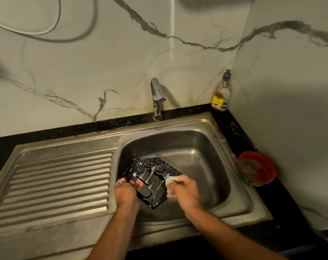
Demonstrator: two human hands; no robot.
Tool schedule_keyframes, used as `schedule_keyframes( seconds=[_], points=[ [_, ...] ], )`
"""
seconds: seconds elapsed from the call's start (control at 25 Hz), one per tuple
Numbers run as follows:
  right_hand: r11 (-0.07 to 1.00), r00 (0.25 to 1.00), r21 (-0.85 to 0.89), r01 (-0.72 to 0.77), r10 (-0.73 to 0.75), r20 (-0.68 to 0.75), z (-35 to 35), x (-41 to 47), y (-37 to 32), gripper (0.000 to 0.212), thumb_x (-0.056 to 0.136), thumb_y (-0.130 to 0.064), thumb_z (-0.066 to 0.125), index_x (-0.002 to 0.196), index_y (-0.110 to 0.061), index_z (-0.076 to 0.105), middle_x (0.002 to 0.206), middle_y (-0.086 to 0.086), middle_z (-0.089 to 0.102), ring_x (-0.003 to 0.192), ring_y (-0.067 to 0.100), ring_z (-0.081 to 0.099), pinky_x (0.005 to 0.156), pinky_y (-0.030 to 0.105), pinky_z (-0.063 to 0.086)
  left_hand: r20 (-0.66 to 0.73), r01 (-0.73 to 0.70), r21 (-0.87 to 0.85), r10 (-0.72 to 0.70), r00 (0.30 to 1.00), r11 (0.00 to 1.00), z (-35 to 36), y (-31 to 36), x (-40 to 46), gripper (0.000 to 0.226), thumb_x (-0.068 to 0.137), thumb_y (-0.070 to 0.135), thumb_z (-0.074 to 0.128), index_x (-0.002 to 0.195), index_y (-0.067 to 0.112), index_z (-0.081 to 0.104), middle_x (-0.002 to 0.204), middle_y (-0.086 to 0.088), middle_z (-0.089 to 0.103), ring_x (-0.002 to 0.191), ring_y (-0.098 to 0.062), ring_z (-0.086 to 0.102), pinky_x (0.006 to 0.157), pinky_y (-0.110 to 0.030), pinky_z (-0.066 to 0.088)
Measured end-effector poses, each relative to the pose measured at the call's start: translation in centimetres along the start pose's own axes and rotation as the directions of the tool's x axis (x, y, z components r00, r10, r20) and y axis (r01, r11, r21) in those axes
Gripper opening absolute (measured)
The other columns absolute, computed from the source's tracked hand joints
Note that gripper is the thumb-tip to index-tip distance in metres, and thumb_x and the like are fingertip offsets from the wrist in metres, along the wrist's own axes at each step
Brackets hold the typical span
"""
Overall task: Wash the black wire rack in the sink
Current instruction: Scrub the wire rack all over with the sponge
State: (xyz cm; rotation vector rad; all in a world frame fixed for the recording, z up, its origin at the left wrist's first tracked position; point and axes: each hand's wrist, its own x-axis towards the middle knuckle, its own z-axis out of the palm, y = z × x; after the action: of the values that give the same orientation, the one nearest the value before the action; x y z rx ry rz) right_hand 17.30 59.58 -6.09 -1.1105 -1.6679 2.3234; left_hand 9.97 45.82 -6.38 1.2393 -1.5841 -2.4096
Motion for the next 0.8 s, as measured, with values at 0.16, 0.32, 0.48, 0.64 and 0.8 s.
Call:
schedule_keyframes(
  seconds=[0.16,0.32,0.48,0.64,0.8],
  points=[
    [0.995,0.986,-0.001,-0.1,0.099,0.137,0.4,0.1,-0.6,0.02,0.088,0.006,0.067,0.106,-0.003,0.07,0.082,0.015,0.071,0.059,0.021,0.061,0.054,0.028,0.058,0.048,0.008,0.009,-0.009,0.999,1.0,-0.2,0.4,1.1,0.032,0.112,0.01,0.03,0.084,0.013,0.046,0.069,-0.006,0.039,0.058,-0.018,0.051,0.04,-0.023,0.053],
    [0.998,0.979,-0.042,-0.055,0.062,0.192,1.9,0.6,-0.7,0.023,0.088,0.007,0.064,0.111,0.003,0.069,0.074,0.013,0.068,0.052,0.014,0.057,0.055,0.027,0.054,0.052,0.07,0.072,-0.074,0.996,0.995,-0.2,1.0,1.3,0.027,0.111,0.018,0.035,0.093,0.012,0.054,0.062,-0.004,0.051,0.054,-0.016,0.052,0.039,-0.022,0.049],
    [0.973,0.982,-0.218,0.077,-0.036,0.185,2.8,0.0,-0.1,0.021,0.084,-0.003,0.068,0.103,-0.008,0.075,0.08,0.01,0.076,0.058,0.012,0.066,0.066,0.034,0.062,-0.017,0.091,0.533,-0.097,0.995,0.841,-0.2,0.7,1.6,0.12,0.049,0.078,0.079,0.14,0.007,0.046,0.111,-0.017,0.071,0.096,-0.036,0.069,0.086,-0.048,0.06],
    [0.964,0.957,-0.24,0.115,-0.043,0.286,2.2,-0.5,0.6,0.023,0.085,-0.001,0.068,0.093,-0.021,0.076,0.078,0.004,0.076,0.063,0.013,0.068,0.073,0.036,0.062,0.026,0.066,0.757,-0.131,0.991,0.65,0.5,1.7,1.2,0.132,0.038,0.06,0.094,0.144,0.005,0.039,0.129,-0.02,0.06,0.11,-0.041,0.063,0.079,-0.052,0.059],
    [0.978,0.941,-0.17,0.125,-0.062,0.333,0.5,0.1,-0.3,0.033,0.087,0.005,0.066,0.085,-0.026,0.076,0.08,0.002,0.076,0.068,0.013,0.069,0.072,0.034,0.061,0.132,0.027,0.796,-0.218,0.967,0.604,-0.4,0.1,7.6,0.145,0.001,0.063,0.087,0.13,0.007,0.055,0.117,-0.021,0.067,0.098,-0.043,0.069,0.065,-0.056,0.06]
  ],
)
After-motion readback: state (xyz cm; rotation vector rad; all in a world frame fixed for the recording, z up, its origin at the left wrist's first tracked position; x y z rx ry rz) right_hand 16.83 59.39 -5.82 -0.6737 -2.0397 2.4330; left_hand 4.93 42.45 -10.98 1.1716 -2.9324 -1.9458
